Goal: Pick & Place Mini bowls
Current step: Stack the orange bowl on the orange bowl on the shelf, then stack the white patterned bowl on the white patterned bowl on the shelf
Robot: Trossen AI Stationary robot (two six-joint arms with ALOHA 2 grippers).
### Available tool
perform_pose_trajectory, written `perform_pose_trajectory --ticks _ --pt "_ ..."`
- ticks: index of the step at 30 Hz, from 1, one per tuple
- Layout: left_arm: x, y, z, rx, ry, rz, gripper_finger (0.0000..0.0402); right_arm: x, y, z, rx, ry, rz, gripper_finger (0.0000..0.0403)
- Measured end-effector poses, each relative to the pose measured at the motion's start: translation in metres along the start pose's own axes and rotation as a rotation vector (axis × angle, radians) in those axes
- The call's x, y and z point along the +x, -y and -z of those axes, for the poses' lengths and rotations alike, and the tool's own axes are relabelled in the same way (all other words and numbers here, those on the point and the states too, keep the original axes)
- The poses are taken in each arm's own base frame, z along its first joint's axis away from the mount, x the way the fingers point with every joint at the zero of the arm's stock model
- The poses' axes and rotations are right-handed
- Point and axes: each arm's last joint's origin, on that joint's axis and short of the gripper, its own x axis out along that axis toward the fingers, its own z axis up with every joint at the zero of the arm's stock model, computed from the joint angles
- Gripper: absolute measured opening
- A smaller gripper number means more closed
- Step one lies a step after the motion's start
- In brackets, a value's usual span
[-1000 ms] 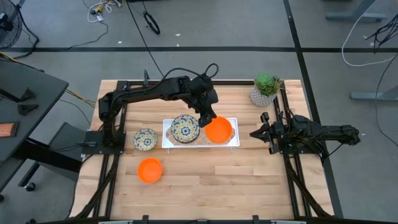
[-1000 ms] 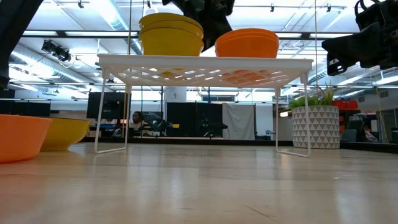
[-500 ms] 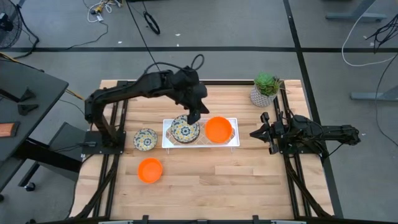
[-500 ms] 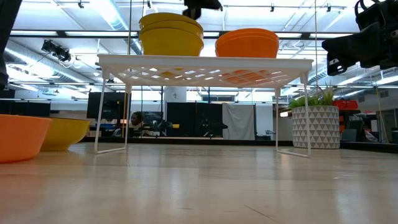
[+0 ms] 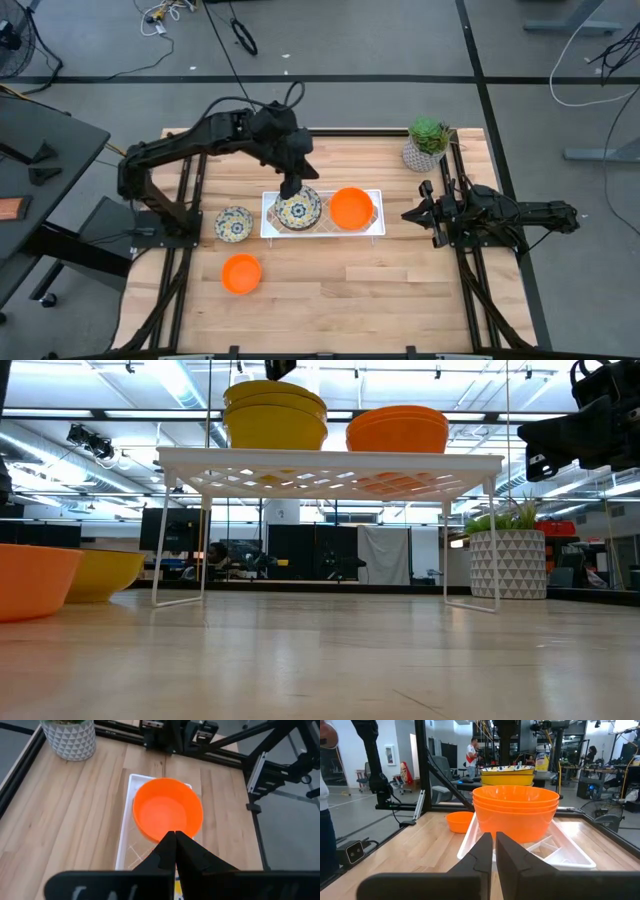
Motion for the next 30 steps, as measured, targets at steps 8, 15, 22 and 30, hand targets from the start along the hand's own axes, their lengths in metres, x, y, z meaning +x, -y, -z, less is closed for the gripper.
perform_pose_trajectory --ticks 8,15,22,30 --pt "-0.017 0.0 0.035 -0.047 -0.03 -0.047 0.0084 0.0 0.0 0.0 0.0 0.0 0.0 0.0027" --pt "-0.035 -0.001 0.069 -0.139 -0.095 -0.148 0.0172 0.0 0.0 0.0 0.0 0.0 0.0 0.0027" --pt "-0.049 -0.014 0.099 -0.243 -0.275 -0.227 0.0227 0.0 0.0 0.0 0.0 0.0 0.0 0.0027" --pt "-0.041 -0.024 0.13 -0.294 -0.425 -0.263 0.023 0.0 0.0 0.0 0.0 0.0 0.0 0.0027"
